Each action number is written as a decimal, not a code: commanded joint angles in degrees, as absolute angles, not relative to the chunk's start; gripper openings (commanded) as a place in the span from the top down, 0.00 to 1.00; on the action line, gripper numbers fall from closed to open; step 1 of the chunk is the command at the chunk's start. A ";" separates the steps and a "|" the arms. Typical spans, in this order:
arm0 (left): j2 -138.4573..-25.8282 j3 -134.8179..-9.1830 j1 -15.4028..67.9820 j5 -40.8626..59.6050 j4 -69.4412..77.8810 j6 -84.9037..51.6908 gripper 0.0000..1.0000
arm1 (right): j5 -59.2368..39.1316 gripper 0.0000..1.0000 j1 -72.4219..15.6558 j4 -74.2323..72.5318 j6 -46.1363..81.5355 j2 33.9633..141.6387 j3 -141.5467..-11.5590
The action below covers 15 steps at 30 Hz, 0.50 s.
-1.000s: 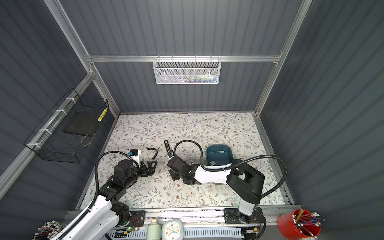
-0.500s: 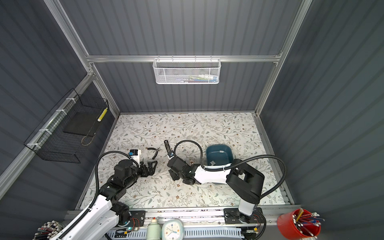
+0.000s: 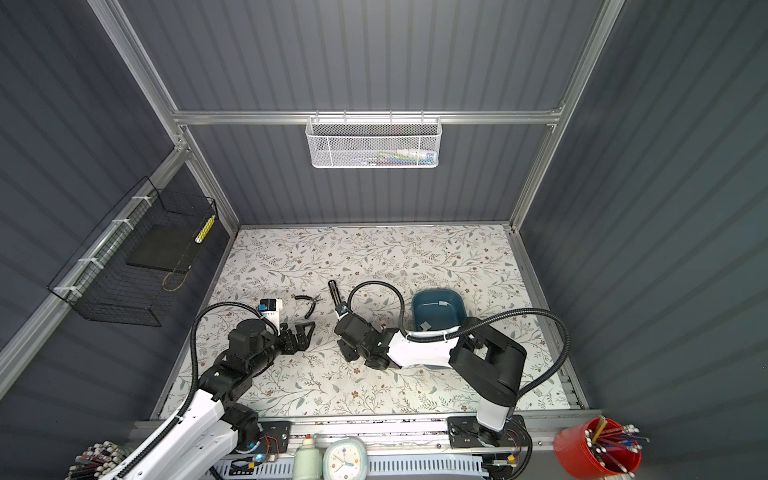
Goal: Load the staples into the stapler
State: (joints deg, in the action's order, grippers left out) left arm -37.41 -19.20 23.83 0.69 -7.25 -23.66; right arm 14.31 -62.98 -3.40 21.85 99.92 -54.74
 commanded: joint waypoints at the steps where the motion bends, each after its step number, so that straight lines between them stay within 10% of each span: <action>1: -37.36 -18.65 23.73 1.52 -6.22 -24.13 0.01 | 14.27 0.96 -62.66 -2.81 21.99 100.79 -54.49; 15: -37.42 -18.63 23.73 1.65 -6.15 -24.08 0.01 | 13.89 0.96 -62.42 -2.90 22.41 100.74 -54.08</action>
State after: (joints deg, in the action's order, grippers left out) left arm -37.41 -19.20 23.83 0.93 -7.25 -23.66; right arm 14.09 -62.65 -3.33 21.89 99.92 -54.74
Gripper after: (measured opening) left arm 0.994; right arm 0.138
